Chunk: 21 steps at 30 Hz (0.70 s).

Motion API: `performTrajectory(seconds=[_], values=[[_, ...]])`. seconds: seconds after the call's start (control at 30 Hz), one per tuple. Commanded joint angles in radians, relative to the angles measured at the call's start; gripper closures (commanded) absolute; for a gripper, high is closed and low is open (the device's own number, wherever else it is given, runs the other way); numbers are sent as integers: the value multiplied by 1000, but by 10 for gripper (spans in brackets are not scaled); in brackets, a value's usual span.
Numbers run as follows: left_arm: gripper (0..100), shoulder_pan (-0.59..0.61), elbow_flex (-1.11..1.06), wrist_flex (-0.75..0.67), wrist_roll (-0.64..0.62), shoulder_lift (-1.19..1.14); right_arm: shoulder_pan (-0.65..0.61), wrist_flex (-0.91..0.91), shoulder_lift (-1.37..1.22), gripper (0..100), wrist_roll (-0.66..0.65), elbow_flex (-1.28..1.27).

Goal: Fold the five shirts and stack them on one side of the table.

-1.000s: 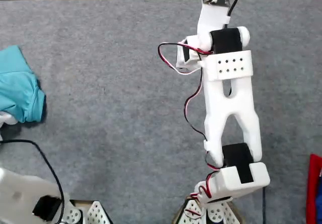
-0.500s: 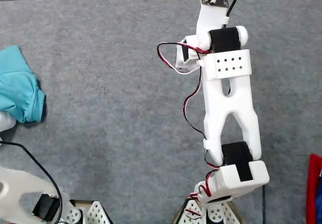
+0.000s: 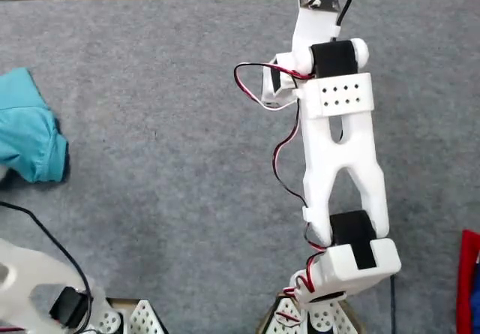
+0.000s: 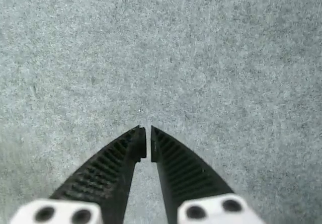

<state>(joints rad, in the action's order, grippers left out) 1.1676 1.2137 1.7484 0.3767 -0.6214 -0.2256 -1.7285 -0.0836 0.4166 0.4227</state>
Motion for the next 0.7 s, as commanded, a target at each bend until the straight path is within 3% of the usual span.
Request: performTrajectory(seconds=[0.0,0.17,0.37,0.5,0.67], values=[[981,-34,160,11,-12,76,-5,-34,12,971,9,7],[981,-129,192,11,-12,249,-2,-48,12,972,8,1],[981,-342,164,11,-23,526,36,-54,12,972,11,-2],[981,-548,48,11,-95,742,151,-55,13,972,8,-2],[981,-904,-318,11,-123,1015,303,-55,39,972,-21,-2]])
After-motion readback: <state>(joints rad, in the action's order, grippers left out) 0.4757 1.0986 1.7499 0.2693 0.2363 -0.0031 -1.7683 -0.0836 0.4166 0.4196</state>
